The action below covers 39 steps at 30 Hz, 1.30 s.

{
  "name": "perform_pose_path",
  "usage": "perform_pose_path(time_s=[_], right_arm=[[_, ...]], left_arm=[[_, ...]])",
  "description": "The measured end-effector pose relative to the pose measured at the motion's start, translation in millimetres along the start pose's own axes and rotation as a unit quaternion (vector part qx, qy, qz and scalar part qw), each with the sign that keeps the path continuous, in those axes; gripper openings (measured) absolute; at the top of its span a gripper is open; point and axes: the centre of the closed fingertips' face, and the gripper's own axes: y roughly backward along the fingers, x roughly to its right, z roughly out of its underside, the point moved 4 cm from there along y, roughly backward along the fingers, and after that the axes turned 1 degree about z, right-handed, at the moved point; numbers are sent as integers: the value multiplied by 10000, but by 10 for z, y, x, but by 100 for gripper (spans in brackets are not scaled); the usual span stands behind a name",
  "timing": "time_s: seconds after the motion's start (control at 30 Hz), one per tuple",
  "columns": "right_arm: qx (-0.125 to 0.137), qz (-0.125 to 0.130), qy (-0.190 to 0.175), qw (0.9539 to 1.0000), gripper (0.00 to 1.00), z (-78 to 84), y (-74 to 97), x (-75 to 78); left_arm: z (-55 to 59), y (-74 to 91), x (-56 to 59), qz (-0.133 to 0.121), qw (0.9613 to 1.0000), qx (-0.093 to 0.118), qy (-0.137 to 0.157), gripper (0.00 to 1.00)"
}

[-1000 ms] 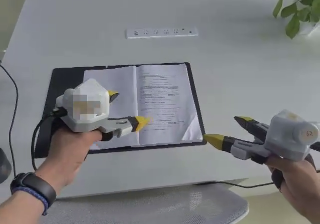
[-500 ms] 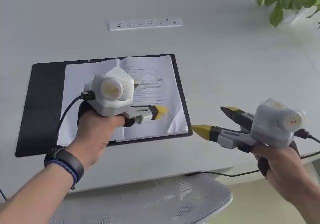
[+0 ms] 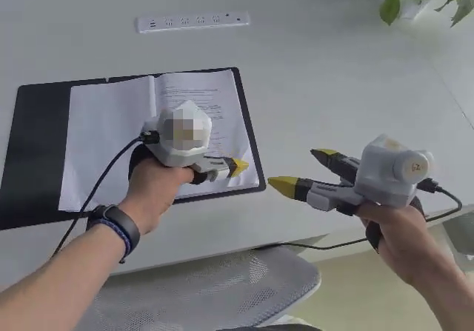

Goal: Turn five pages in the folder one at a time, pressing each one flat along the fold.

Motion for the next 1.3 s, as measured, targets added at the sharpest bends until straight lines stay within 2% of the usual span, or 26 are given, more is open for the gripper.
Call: perform_pose_path(time_s=[0.17,0.27,0.33,0.47,0.67,0.87,1.07,1.3], right_arm=[[-12,-49,-32,10000,75,12,-18,51],[-22,-52,-52,10000,74,26,-35,82],[-39,-56,-57,10000,73,42,-41,103],[-66,-78,-60,9999,73,58,-37,126],[-50,-80,-158,9998,72,77,-72,159],[-144,-229,-141,9995,71,106,-185,98],[-184,-393,-108,9990,71,74,-308,62],[-125,-550,-211,9982,68,4,-480,102]], left_arm=[[129,-167,-2,-115,9997,-231,23,64],[228,-257,-4,-130,9990,-423,-34,64],[280,-320,-10,-117,9988,-479,-30,64],[367,-396,-8,-197,9974,-644,-269,63],[365,-376,-6,-295,9976,-539,-327,63],[356,-365,-28,-331,9981,-442,-265,59],[347,-343,-44,-316,9985,-401,-197,56],[348,-345,-69,-321,9987,-366,-158,54]])
